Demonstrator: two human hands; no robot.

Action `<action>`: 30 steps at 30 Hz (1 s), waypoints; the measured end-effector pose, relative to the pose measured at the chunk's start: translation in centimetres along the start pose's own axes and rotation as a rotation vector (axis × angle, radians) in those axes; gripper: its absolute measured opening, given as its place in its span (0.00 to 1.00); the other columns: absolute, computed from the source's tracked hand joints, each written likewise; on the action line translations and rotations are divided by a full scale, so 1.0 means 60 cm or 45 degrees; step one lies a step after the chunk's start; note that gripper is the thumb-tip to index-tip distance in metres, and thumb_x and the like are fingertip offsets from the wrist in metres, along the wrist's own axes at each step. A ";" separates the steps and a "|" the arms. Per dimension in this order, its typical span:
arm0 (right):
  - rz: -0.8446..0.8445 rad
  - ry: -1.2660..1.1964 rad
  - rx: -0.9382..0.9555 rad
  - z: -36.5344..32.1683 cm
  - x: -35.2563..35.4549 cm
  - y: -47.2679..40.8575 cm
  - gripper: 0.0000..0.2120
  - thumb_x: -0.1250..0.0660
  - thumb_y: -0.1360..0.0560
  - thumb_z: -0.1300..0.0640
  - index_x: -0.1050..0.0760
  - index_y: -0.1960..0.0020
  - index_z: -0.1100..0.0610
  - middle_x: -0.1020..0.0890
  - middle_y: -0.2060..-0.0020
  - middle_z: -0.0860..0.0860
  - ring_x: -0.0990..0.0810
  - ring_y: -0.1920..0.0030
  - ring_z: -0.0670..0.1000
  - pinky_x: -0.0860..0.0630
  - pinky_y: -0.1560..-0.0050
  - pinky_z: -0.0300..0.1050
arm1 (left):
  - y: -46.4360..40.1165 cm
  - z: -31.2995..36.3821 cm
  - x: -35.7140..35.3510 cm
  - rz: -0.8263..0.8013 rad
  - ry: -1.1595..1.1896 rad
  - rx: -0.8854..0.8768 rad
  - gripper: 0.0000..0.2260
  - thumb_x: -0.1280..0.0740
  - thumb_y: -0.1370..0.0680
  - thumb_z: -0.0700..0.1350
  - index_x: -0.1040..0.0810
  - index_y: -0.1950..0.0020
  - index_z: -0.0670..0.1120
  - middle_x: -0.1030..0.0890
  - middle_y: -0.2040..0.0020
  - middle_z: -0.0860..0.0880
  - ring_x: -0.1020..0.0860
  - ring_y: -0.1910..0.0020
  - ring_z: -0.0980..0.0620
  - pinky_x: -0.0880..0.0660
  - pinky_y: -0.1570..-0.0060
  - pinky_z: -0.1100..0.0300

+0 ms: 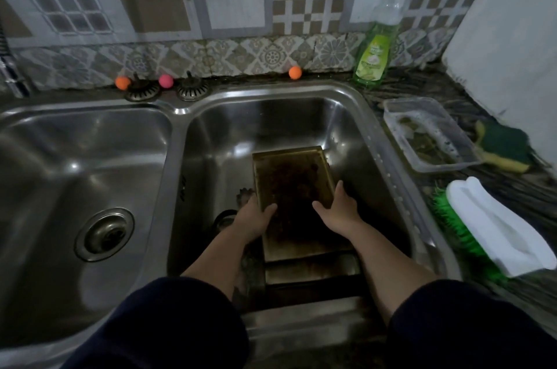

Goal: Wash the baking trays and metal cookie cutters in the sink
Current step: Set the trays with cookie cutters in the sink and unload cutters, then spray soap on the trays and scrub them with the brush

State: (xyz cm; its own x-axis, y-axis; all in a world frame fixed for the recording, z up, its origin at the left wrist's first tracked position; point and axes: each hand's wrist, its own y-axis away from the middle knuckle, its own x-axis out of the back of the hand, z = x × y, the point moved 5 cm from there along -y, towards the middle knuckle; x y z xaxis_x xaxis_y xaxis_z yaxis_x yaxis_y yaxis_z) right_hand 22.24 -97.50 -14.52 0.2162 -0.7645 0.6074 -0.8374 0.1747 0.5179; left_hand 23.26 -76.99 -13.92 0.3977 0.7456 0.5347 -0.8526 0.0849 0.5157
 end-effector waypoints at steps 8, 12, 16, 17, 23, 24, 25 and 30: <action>-0.054 -0.206 -0.087 0.007 0.000 -0.006 0.41 0.41 0.23 0.38 0.59 0.21 0.51 0.48 0.22 0.52 0.47 0.23 0.57 0.44 0.26 0.57 | 0.023 0.049 0.012 0.228 0.167 -0.244 0.27 0.40 0.19 0.48 0.47 0.23 0.57 0.28 0.32 0.50 0.27 0.35 0.46 0.30 0.41 0.55; -0.088 -0.211 -0.097 -0.001 0.004 0.000 0.37 0.46 0.22 0.37 0.59 0.21 0.50 0.53 0.22 0.52 0.52 0.23 0.56 0.48 0.25 0.58 | 0.045 0.072 0.011 0.212 0.347 -0.310 0.28 0.44 0.17 0.44 0.53 0.22 0.59 0.31 0.29 0.50 0.31 0.31 0.48 0.34 0.39 0.58; -0.010 0.017 0.027 -0.031 0.025 0.016 0.32 0.49 0.19 0.43 0.59 0.21 0.53 0.55 0.22 0.51 0.57 0.23 0.55 0.52 0.24 0.58 | 0.051 0.069 0.011 0.233 0.493 -0.366 0.27 0.44 0.17 0.44 0.50 0.22 0.59 0.32 0.28 0.50 0.32 0.30 0.49 0.33 0.33 0.51; 0.017 0.071 0.059 -0.040 0.035 0.024 0.32 0.49 0.19 0.43 0.58 0.21 0.53 0.54 0.22 0.52 0.57 0.23 0.56 0.52 0.24 0.58 | 0.052 0.067 0.012 0.224 0.533 -0.361 0.26 0.44 0.18 0.44 0.49 0.23 0.60 0.31 0.28 0.50 0.32 0.30 0.49 0.33 0.32 0.48; 0.194 0.185 0.302 -0.087 0.139 0.120 0.27 0.42 0.20 0.47 0.44 0.23 0.52 0.39 0.25 0.54 0.43 0.25 0.56 0.41 0.27 0.54 | 0.070 0.083 0.032 0.230 0.611 -0.420 0.25 0.45 0.17 0.43 0.49 0.22 0.58 0.32 0.28 0.49 0.33 0.30 0.49 0.36 0.32 0.53; 0.250 0.211 0.327 -0.090 0.158 0.139 0.26 0.41 0.20 0.47 0.41 0.24 0.52 0.36 0.27 0.54 0.39 0.27 0.57 0.37 0.29 0.53 | 0.074 0.091 0.037 0.257 0.602 -0.450 0.26 0.45 0.17 0.43 0.50 0.22 0.55 0.33 0.27 0.49 0.34 0.29 0.48 0.37 0.34 0.57; 0.329 0.248 0.354 -0.092 0.178 0.159 0.26 0.40 0.21 0.48 0.38 0.25 0.53 0.32 0.29 0.56 0.34 0.29 0.57 0.34 0.31 0.52 | 0.080 0.099 0.040 0.278 0.602 -0.477 0.26 0.45 0.17 0.43 0.50 0.21 0.54 0.34 0.26 0.48 0.35 0.29 0.48 0.37 0.35 0.58; 0.695 0.582 0.220 -0.051 0.261 0.250 0.25 0.38 0.22 0.44 0.36 0.27 0.48 0.33 0.28 0.53 0.37 0.29 0.58 0.32 0.34 0.55 | 0.101 0.133 0.050 0.297 0.649 -0.527 0.27 0.45 0.17 0.43 0.53 0.21 0.53 0.38 0.24 0.48 0.38 0.27 0.48 0.41 0.30 0.56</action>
State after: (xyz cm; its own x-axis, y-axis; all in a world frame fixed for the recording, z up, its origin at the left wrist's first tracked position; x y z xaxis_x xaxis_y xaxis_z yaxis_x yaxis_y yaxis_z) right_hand 14.61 -104.93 4.60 -0.0983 -0.2544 0.9621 -0.9448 0.3275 -0.0099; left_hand 21.98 -79.54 -3.84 0.0659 0.9836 0.1677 -0.9958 0.0542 0.0734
